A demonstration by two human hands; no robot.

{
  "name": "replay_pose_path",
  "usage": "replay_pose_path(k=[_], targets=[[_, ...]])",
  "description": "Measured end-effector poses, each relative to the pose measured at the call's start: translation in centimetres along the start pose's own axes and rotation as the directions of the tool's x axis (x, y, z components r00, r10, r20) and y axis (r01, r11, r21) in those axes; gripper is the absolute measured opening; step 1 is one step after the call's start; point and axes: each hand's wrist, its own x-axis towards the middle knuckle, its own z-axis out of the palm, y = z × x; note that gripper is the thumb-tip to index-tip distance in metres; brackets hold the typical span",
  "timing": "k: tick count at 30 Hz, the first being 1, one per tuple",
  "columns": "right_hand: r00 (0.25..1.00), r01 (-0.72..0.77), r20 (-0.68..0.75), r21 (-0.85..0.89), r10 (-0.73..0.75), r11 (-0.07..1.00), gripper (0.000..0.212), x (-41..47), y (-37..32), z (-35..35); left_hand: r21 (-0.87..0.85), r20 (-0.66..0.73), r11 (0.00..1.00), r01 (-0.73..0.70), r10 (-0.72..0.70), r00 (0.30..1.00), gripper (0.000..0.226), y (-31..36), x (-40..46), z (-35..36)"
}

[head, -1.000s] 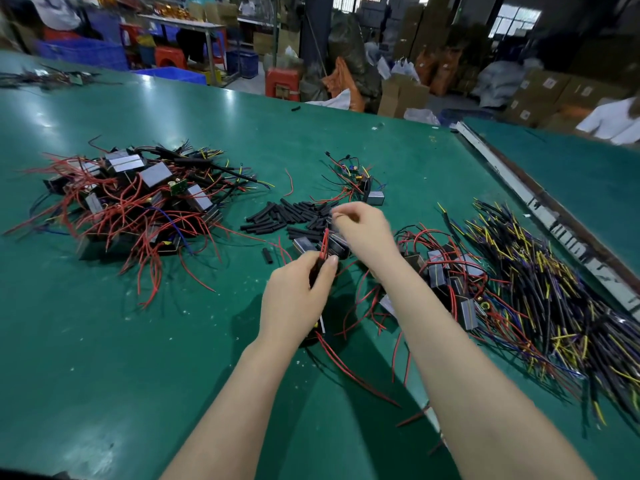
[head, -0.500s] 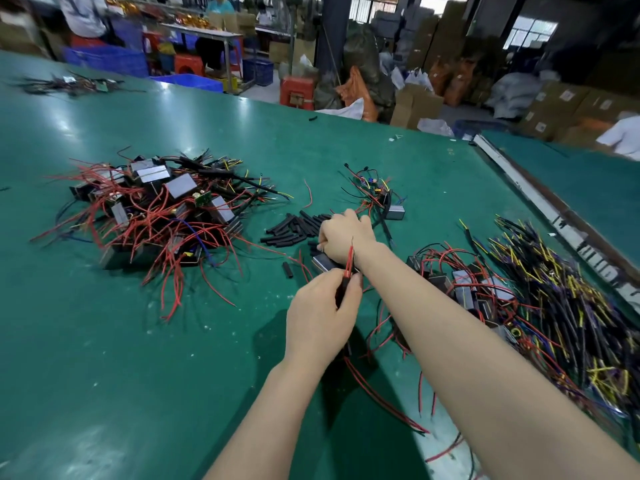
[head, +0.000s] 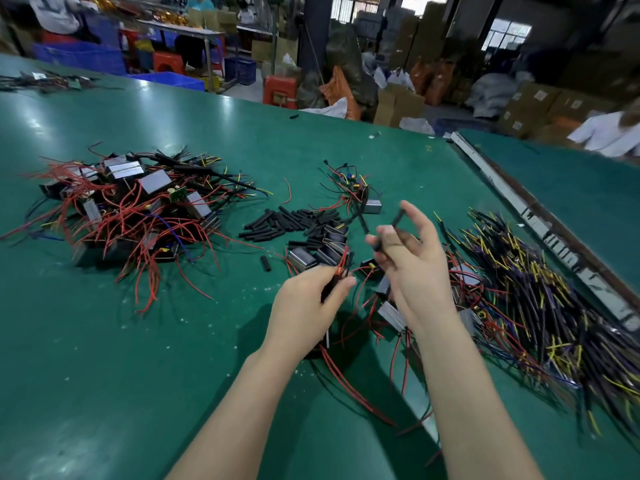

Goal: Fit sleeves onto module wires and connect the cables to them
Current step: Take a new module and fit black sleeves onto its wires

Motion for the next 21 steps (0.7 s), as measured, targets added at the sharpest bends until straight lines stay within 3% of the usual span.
replay_pose_path(k=[2,5,9,21], targets=[[0.999,0.013,-0.052,0.039,-0.011,0.999,0.025,-1.2,0.2,-0.6,-0.071,0.021,0.997,0.007,-0.005,1.0,0.03,0.1,-0.1,0.0],[0.994,0.06,-0.093,-0.033,-0.063,0.998,0.02,-1.8,0.3,-0.8,-0.156,0.067,0.986,0.064,-0.054,0.996,0.027,0.1,-0.1,0.0],[0.987,0.088,-0.13,-0.021,-0.09,0.996,0.021,-1.7,0.3,-0.8,-0.225,0.09,0.971,0.086,-0.067,0.994,0.01,0.2,-0.2,-0.3],[0.971,0.219,-0.066,-0.153,-0.231,0.964,0.023,-2.0,0.3,-0.9,-0.167,0.137,0.984,0.065,-0.042,0.99,0.009,0.3,-0.3,-0.2]])
